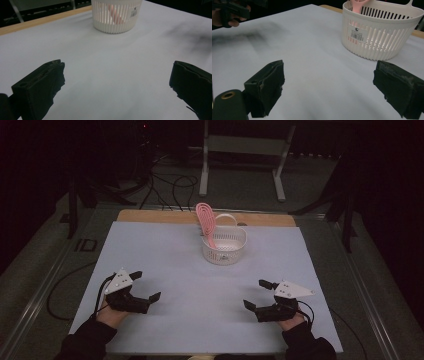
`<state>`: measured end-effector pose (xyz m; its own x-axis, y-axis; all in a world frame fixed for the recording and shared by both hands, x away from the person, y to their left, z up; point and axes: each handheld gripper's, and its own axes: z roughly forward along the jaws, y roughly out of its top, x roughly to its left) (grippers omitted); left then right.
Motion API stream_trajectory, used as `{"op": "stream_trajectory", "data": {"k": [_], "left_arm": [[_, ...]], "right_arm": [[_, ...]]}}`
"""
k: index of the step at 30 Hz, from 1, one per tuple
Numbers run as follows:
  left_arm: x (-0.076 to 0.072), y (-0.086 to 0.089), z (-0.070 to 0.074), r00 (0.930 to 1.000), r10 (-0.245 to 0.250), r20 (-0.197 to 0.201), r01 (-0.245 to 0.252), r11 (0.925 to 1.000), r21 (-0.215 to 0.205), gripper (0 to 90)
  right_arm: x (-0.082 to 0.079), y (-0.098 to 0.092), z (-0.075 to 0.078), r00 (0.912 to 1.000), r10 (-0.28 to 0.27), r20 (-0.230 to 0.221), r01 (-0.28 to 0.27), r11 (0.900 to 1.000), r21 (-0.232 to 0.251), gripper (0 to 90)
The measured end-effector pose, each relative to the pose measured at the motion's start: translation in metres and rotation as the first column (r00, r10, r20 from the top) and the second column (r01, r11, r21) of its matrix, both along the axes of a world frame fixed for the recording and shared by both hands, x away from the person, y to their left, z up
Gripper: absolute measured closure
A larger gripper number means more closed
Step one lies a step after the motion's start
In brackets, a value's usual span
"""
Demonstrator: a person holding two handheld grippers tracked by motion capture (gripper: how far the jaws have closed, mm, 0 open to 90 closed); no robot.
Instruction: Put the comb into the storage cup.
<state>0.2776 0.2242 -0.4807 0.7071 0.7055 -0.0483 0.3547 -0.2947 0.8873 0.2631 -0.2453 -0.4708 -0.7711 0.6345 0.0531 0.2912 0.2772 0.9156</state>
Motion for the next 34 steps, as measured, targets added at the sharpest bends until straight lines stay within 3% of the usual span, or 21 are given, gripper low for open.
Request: {"op": "stream_trajectory", "data": {"k": [14,21,34], "left_arm": [[-0.019,0.02,-0.018,0.997,0.074,-0.026,-0.073,0.9969,0.028,0.0],[-0.026,0.022,-0.022,0.9987,0.05,-0.006,-0.05,0.9986,0.013,0.0],[-0.027,0.017,-0.021,0.9987,0.049,-0.013,-0.049,0.9988,0.003,0.0]], "right_arm": [[0.001,0.0,-0.004,1.0,0.0,0.001,0.0,1.0,-0.01,9.6],[0.001,-0.001,-0.004,1.0,-0.004,0.006,0.004,1.0,-0.018,9.7],[0.004,-0.003,-0.008,0.9999,-0.016,-0.003,0.016,1.0,-0.023,9.7]]}}
